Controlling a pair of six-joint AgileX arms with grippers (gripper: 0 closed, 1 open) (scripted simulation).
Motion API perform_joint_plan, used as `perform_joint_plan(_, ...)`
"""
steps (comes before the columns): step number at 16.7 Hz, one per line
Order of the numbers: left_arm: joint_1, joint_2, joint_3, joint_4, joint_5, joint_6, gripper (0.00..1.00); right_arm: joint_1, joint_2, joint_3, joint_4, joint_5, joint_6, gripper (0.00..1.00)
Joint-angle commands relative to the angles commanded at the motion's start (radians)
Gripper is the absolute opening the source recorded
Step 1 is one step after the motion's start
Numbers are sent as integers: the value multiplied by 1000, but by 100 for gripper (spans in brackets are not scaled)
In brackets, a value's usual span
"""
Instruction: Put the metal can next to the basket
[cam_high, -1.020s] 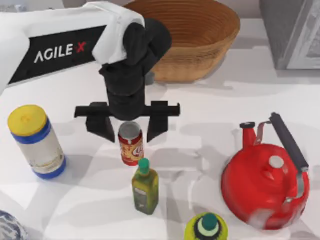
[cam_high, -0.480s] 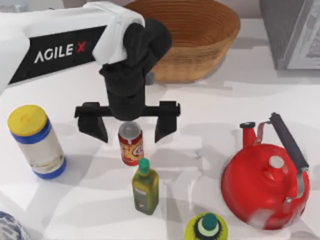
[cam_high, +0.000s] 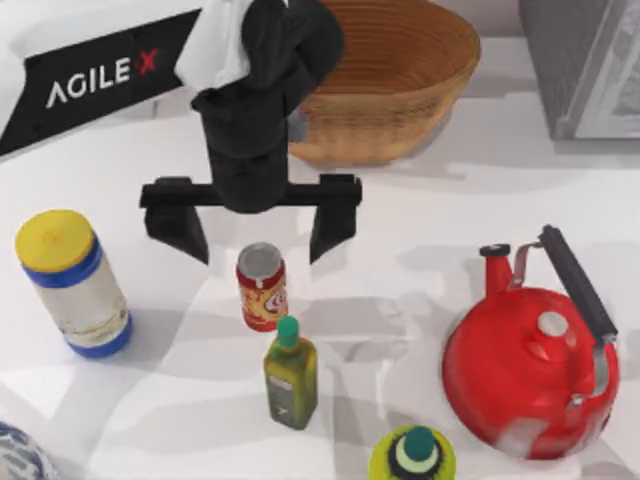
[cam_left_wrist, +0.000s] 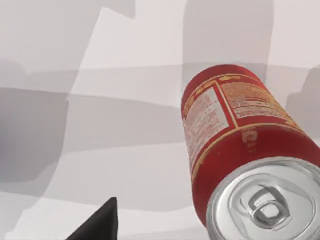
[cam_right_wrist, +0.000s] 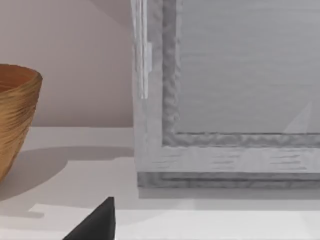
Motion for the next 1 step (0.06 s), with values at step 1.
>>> perform_joint_plan(1, 0, -2, 7, -8, 0, 0, 100, 0, 0, 0, 0, 0, 0, 100)
